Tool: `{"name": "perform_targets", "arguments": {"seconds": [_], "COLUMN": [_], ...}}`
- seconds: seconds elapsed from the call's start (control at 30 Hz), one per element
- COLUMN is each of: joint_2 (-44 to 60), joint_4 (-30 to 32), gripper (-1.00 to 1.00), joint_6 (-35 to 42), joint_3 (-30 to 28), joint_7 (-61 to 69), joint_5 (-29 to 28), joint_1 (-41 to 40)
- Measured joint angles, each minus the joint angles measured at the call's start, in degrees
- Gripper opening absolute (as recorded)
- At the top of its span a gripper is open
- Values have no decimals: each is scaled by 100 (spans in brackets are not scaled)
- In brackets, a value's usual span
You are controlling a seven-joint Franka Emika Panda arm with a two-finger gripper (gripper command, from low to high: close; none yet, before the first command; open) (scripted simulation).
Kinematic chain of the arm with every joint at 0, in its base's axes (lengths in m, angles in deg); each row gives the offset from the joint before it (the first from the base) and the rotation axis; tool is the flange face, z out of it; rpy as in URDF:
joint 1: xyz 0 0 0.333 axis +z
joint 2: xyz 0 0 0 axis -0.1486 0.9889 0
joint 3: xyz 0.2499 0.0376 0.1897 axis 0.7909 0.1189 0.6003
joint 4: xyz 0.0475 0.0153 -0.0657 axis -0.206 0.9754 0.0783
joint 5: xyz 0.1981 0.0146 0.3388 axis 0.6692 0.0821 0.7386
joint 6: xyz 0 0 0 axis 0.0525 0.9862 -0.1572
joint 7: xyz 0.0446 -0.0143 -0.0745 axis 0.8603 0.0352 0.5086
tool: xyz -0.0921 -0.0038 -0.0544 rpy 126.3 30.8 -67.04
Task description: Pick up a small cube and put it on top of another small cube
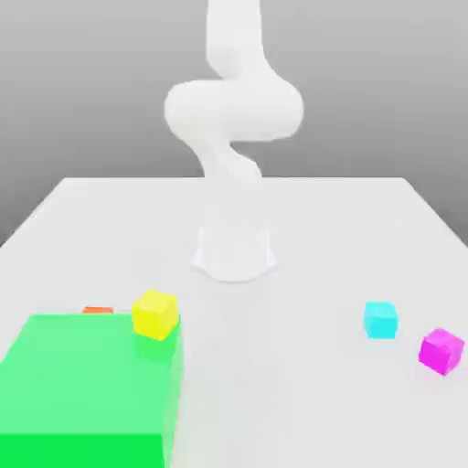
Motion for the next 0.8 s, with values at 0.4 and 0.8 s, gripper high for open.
{"name": "perform_targets", "arguments": {"seconds": [0.4,0.8], "joint_2": [2141,4252], "joint_4": [569,1130], "gripper": [0,0], "joint_6": [-1000,-1987], "joint_3": [72,658], "joint_7": [3073,6001], "joint_5": [62,-16], "joint_1": [1711,3030]}}
